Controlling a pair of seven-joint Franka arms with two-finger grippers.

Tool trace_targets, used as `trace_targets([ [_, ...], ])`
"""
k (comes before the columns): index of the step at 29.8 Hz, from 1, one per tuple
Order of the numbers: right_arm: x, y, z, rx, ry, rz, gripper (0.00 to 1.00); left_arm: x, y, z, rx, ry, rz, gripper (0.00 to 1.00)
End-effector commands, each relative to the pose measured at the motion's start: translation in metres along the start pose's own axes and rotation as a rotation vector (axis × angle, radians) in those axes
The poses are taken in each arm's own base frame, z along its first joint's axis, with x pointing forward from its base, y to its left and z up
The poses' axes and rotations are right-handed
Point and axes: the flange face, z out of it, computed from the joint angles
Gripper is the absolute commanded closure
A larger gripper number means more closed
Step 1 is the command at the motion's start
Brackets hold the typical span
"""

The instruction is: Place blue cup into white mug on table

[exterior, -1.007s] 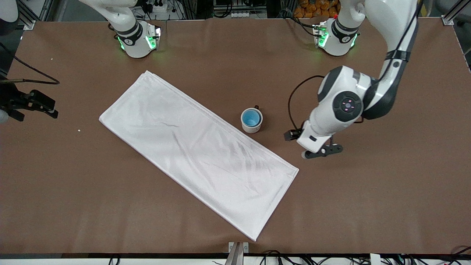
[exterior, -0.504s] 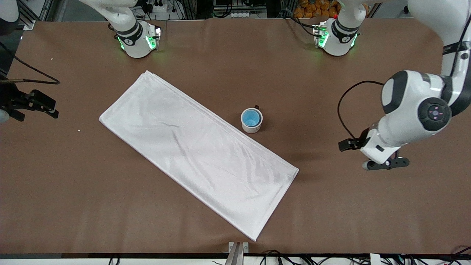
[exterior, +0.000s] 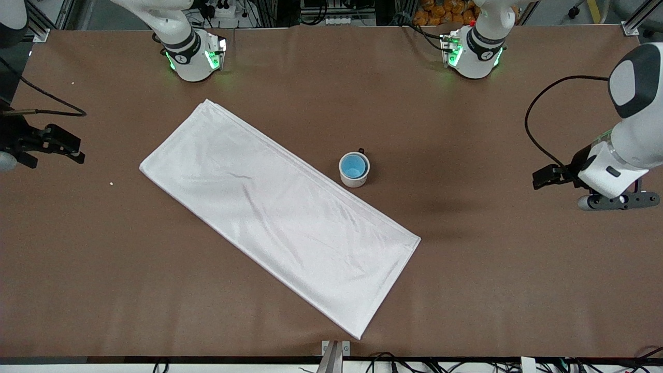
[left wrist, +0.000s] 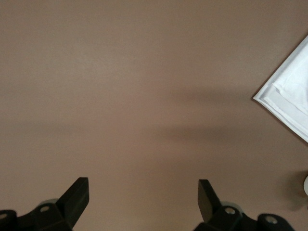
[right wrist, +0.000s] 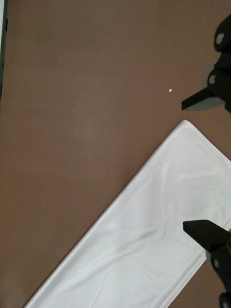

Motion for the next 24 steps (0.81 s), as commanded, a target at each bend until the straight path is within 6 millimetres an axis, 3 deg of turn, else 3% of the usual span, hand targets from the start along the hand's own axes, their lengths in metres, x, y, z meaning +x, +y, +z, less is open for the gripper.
trace_targets([
  [1,-0.005,-0.003,-0.012,0.019,-0.001,-0.002,0.00,-0.025,0.010,-0.034,0.018,0.039,-0.057,0.00],
  [7,-0.007,-0.003,-0.014,0.020,-0.015,-0.002,0.00,-0.031,0.013,-0.067,0.018,0.055,-0.086,0.00],
  [20,-0.015,-0.004,-0.022,0.019,-0.029,-0.003,0.00,-0.031,0.010,-0.098,0.027,0.093,0.022,0.00],
  [24,-0.015,-0.004,-0.024,0.018,-0.026,-0.003,0.00,-0.030,0.002,-0.100,0.007,0.091,0.018,0.00],
])
